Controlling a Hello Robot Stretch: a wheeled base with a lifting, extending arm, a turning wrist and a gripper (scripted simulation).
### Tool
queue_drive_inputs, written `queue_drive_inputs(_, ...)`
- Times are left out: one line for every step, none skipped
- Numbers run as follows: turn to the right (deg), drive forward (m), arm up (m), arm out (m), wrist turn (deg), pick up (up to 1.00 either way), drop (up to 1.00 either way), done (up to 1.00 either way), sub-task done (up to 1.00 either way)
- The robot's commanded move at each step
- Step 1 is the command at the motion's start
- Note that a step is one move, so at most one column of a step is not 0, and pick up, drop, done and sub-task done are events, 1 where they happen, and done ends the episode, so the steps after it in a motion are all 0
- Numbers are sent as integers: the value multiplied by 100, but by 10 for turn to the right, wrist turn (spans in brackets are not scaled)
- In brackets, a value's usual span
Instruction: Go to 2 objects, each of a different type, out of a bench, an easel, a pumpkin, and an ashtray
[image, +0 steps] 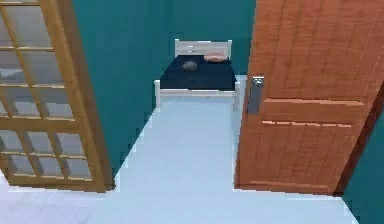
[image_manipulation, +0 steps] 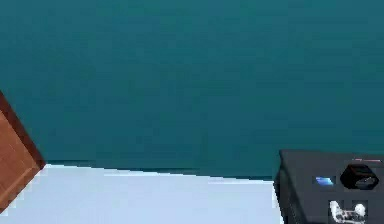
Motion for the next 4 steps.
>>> queue_drive_inputs(0,100,0,0,0,0,0,0,0)
queue_drive_inputs(-420,0,0,0,0,0,0,0,0)
queue_drive_inputs(0,5,0,0,0,0,0,0,0)
queue_drive_inputs(450,0,0,0,0,0,0,0,0)
